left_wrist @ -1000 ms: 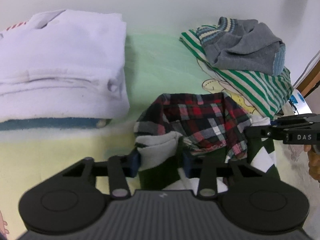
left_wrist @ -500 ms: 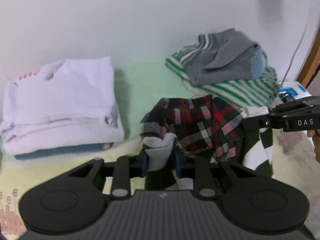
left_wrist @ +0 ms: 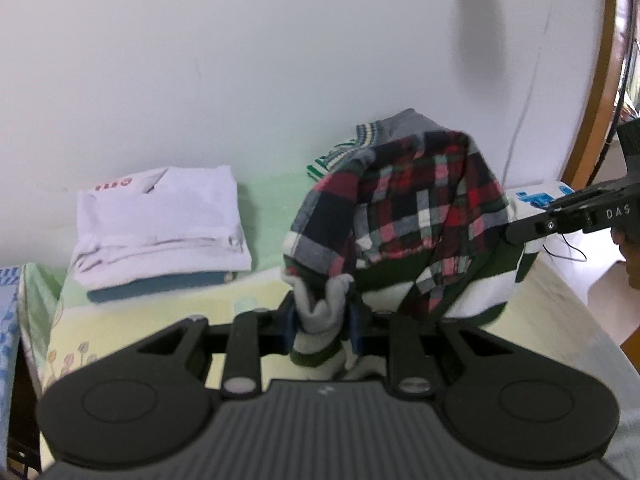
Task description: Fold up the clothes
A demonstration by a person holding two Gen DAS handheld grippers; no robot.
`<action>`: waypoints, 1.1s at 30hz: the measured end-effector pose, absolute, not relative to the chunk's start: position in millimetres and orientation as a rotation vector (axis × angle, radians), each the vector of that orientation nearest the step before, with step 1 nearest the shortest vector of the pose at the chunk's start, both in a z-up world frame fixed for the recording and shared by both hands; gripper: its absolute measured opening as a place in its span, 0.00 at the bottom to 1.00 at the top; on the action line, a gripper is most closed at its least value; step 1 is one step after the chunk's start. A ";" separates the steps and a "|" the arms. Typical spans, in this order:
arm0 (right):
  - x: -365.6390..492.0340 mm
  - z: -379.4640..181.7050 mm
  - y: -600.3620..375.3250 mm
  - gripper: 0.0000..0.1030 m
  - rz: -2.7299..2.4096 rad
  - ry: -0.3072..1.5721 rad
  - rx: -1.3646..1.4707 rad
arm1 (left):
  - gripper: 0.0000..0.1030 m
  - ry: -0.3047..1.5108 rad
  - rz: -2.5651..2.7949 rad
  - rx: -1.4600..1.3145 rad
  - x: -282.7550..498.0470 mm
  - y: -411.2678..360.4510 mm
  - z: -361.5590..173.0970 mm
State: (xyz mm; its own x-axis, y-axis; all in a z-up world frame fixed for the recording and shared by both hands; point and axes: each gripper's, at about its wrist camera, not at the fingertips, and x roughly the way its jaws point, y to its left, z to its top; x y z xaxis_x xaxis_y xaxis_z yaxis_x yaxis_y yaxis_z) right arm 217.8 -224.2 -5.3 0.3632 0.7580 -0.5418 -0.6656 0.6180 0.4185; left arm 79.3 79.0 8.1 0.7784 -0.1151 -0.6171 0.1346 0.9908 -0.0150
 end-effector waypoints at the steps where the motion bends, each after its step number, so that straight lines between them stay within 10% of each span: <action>1: 208.8 -4.2 -225.9 0.14 0.928 0.771 0.119 | 0.21 0.665 -0.136 0.045 70.1 75.2 7.1; 24: 65.8 -80.0 -223.1 0.14 0.941 0.747 -0.456 | 0.21 0.896 -0.188 0.060 -50.8 28.1 -88.8; 33: 45.3 -78.5 -228.5 0.29 0.950 0.758 -0.630 | 0.25 0.932 -0.244 0.142 -76.5 32.3 -83.8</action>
State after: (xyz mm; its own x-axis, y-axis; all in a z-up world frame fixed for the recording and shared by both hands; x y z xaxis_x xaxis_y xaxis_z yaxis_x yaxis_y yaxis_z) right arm 45.3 -228.5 -78.5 0.3701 0.4759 -0.7978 -0.8836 0.4455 -0.1441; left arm -76.5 32.3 -83.8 0.5715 -0.1463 -0.8074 0.2684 0.9632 0.0155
